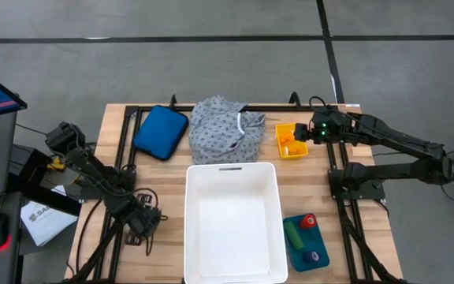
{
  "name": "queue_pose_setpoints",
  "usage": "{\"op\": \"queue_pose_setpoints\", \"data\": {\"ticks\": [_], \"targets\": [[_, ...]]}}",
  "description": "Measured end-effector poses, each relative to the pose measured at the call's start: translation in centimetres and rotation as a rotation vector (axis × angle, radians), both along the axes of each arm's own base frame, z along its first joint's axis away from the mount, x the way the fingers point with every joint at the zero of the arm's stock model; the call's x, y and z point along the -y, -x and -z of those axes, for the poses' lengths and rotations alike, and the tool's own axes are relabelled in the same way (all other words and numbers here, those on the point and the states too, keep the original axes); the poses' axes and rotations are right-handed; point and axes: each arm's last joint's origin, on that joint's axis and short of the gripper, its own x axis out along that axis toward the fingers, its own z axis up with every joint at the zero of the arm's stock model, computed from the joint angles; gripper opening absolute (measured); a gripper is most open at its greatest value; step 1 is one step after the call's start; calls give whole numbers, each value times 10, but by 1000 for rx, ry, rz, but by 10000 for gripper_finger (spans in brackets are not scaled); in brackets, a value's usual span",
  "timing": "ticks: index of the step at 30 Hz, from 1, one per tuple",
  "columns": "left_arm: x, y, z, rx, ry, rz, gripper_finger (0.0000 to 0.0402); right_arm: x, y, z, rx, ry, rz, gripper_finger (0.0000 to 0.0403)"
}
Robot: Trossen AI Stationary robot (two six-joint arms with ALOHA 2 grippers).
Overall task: Pick & place medical supplies in basket/bin
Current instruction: Put the orange pill bottle into the yellow bin
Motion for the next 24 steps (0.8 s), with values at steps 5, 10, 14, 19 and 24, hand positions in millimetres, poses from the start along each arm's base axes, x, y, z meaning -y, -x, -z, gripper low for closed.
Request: {"op": "queue_pose_setpoints", "data": {"ticks": [5,10,14,19,24], "targets": [[-4,-5,0,33,-19,-77,195,0,-1,-1,14,5,0,251],[-13,-13,-4,103,-57,-212,195,0,-1,-1,15,3,-3,251],[-25,-18,-16,198,-50,-344,191,0,-1,-1,11,9,-13,251],[-46,-20,-38,350,-13,-516,185,1,-2,-2,16,20,-24,251],[-73,-15,-62,526,3,-714,186,1,-3,-2,18,32,-36,251]]}}
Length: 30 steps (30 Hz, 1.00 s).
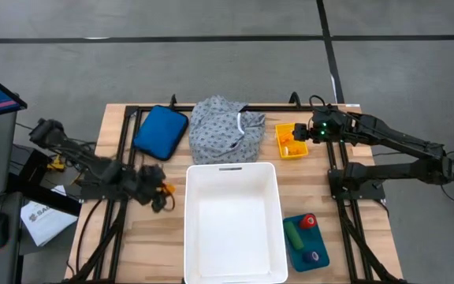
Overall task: Pick & place medical supplies in basket/bin
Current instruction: Put the orange pill bottle into the yellow bin
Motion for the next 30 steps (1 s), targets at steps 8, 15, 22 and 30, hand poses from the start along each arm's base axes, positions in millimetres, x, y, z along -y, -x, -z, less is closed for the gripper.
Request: {"op": "queue_pose_setpoints", "data": {"ticks": [8,15,22,30], "targets": [[-44,11,-26,220,-64,-294,186,0,0,0,-4,5,-7,251],[-72,6,-45,399,-170,-437,186,0,-1,-1,-4,20,-23,251],[-102,-21,-67,634,-241,-463,186,3,-6,-5,33,89,-77,250],[-134,-58,-79,902,-241,-463,186,-3,-22,-20,123,299,-270,250]]}}
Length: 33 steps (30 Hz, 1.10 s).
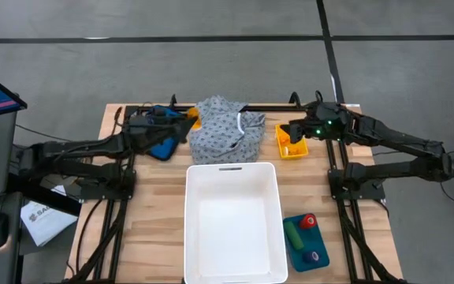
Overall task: Pick & place medical supplies in basket/bin
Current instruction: Put the orange pill bottle into the yellow bin
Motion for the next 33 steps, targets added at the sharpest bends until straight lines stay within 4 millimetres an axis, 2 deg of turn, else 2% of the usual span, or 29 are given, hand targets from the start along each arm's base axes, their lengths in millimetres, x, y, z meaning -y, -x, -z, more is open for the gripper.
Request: {"op": "queue_pose_setpoints", "data": {"ticks": [3,8,14,17,25,29,33], "targets": [[-6,-14,-3,107,-5,-4,186,-4,-8,-11,89,95,-50,250],[-13,-43,-16,169,-20,47,186,-8,-20,-27,222,245,-91,250],[-17,-78,-34,159,-59,246,186,-8,-35,-26,234,292,-153,250],[-17,-91,-42,72,-138,304,186,-9,-39,-26,256,291,-160,250],[-6,-119,-58,-346,-412,354,186,-1,-35,-47,406,163,-46,250],[3,-133,-62,-522,-568,354,186,4,-31,-52,461,35,5,250],[12,-148,-59,-683,-666,344,189,8,-27,-49,457,-179,49,250]]}}
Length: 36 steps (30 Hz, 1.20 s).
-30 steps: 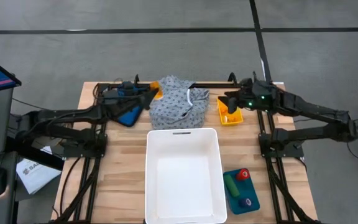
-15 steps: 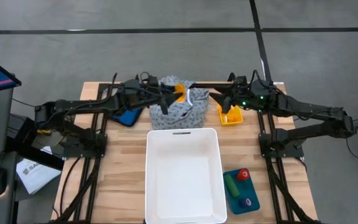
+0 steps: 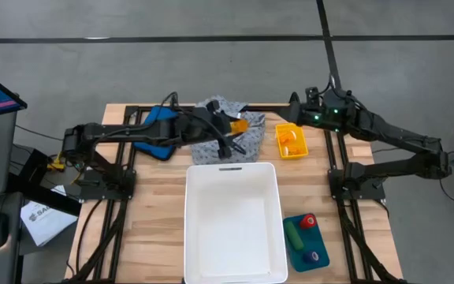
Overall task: Pick & place medical supplies in basket/bin
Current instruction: Put the orange pill bottle into the yellow bin
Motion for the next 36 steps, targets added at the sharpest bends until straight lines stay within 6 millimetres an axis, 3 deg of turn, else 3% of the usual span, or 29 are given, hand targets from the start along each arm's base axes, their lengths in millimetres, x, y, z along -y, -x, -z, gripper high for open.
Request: {"op": "queue_pose_setpoints", "data": {"ticks": [4,14,21,30,36], "targets": [[4,-13,2,-47,-63,-16,190,2,2,2,-14,-113,-43,250],[2,-33,6,-52,-59,4,191,-2,-6,7,-16,-209,-102,250],[1,-33,4,-63,-56,8,191,-1,-28,20,-101,-250,-139,250],[1,-32,8,-99,-45,6,191,7,-55,-6,-252,-179,-174,253],[-1,-32,8,-99,-45,2,191,9,-80,-9,-416,-159,-214,286]]}}
